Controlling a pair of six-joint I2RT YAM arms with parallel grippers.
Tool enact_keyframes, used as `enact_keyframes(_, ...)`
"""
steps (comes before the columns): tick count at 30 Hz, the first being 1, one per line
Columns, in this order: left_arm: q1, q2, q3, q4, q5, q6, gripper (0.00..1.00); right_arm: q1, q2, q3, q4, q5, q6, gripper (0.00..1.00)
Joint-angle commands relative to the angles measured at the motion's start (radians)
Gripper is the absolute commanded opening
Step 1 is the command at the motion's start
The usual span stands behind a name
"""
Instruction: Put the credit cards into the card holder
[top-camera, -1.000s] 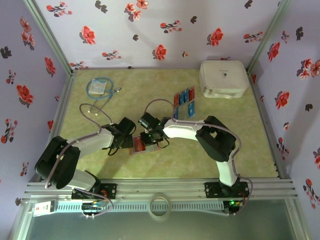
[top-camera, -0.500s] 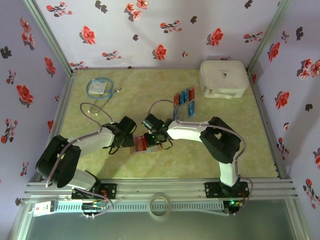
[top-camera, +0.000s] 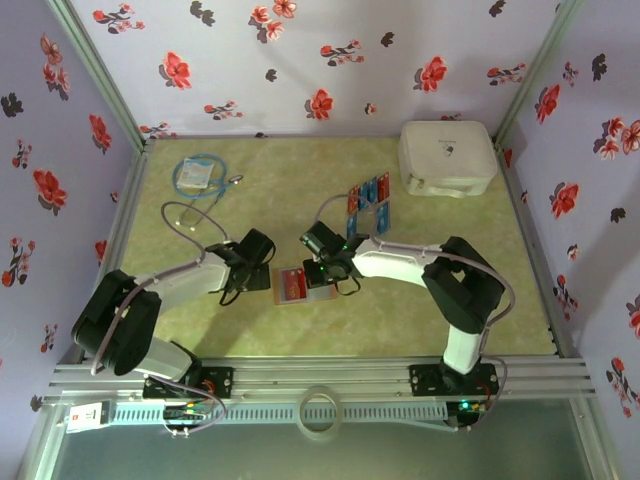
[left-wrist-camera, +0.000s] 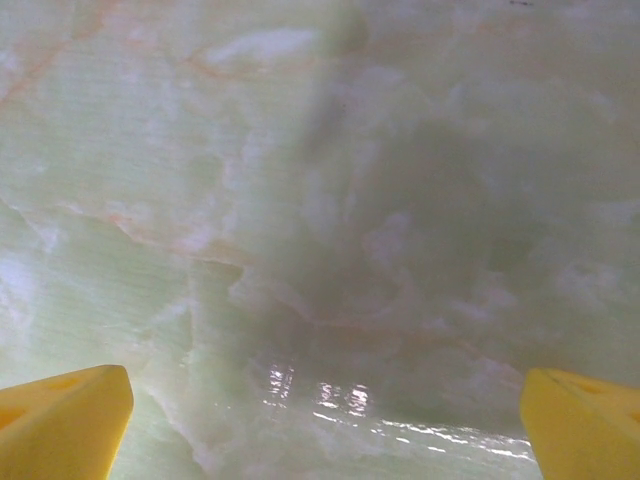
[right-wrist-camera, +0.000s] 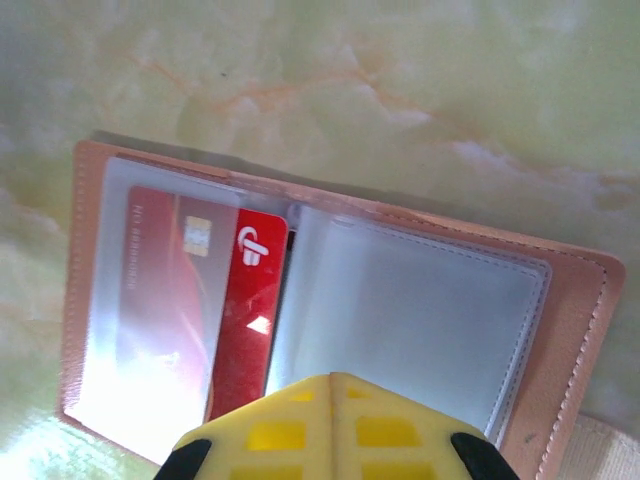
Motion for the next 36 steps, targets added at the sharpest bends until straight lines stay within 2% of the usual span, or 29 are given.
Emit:
enact_keyframes(1, -0.025, -0.017, 0.016, -0.010, 0.008, 0.005, 1.00, 0.000, -0.025, 0.012, 0.003, -0.018, 0.001, 0.00)
enact_keyframes(8, -0.059, 0.019, 0.006, -0.001, 0.008, -0.023, 1.00, 0.012, 0.031, 0.029, 0.045, -0.058, 0.024, 0.00)
enact_keyframes(36, -0.080, 0.098, -0.005, 0.056, 0.014, -0.029, 1.00, 0.060, 0.149, 0.103, 0.093, -0.114, 0.066, 0.00)
